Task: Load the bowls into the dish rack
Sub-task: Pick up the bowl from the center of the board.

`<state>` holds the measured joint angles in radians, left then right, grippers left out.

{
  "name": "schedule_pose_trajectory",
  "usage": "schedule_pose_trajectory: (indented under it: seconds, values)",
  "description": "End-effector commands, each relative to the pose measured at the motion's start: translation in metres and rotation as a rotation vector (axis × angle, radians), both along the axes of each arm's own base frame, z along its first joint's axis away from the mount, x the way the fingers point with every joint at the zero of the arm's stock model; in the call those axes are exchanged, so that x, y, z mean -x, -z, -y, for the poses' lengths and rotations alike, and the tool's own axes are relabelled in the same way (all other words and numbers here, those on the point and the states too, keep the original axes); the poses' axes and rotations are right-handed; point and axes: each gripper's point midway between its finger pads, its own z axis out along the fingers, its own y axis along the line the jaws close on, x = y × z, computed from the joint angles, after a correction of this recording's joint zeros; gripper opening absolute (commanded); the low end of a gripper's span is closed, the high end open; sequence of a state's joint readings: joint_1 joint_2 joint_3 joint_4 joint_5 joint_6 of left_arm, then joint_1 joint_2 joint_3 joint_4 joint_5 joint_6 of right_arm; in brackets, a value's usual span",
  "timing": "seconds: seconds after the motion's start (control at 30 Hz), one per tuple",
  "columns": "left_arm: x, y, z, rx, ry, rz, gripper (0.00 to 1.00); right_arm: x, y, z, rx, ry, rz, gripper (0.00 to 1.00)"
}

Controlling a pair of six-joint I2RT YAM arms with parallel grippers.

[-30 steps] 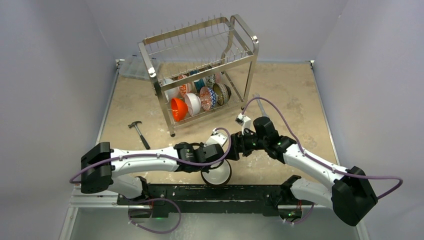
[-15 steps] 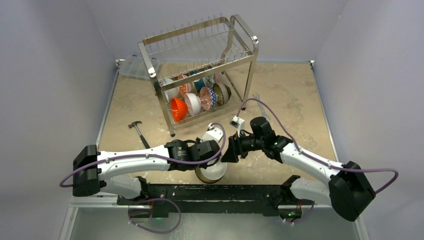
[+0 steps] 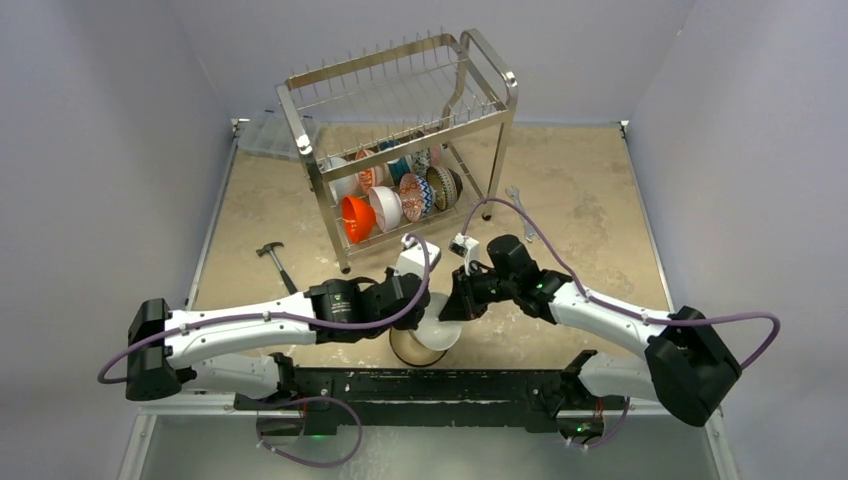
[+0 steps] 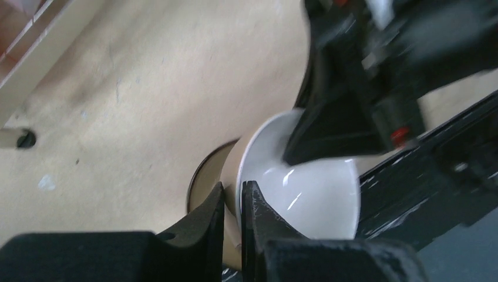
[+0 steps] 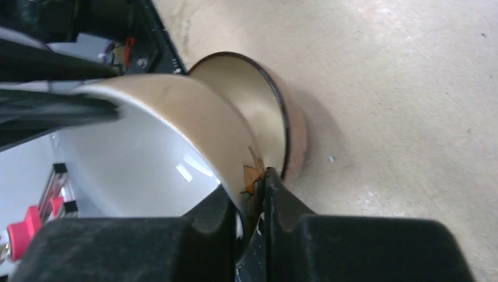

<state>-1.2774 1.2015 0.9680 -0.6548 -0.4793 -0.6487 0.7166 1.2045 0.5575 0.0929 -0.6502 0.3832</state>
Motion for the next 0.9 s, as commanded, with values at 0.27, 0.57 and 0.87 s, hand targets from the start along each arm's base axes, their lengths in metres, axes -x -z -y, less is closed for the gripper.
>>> schedule_pose_trajectory:
  seconds: [0.27, 0.57, 0.87]
  values:
    - [-0.007, -0.005, 0.006, 0.094, -0.045, -0.041, 0.5, -0.036, -0.063, -0.01, -0.058, 0.102, 0.183, 0.0]
    - [-0.013, 0.006, 0.003, -0.006, -0.059, -0.045, 0.03, -0.048, -0.067, -0.001, 0.005, 0.166, 0.226, 0.03]
    - [-0.029, 0.002, 0.007, 0.108, -0.062, -0.092, 0.0, -0.044, -0.067, 0.004, -0.016, 0.243, 0.16, 0.53]
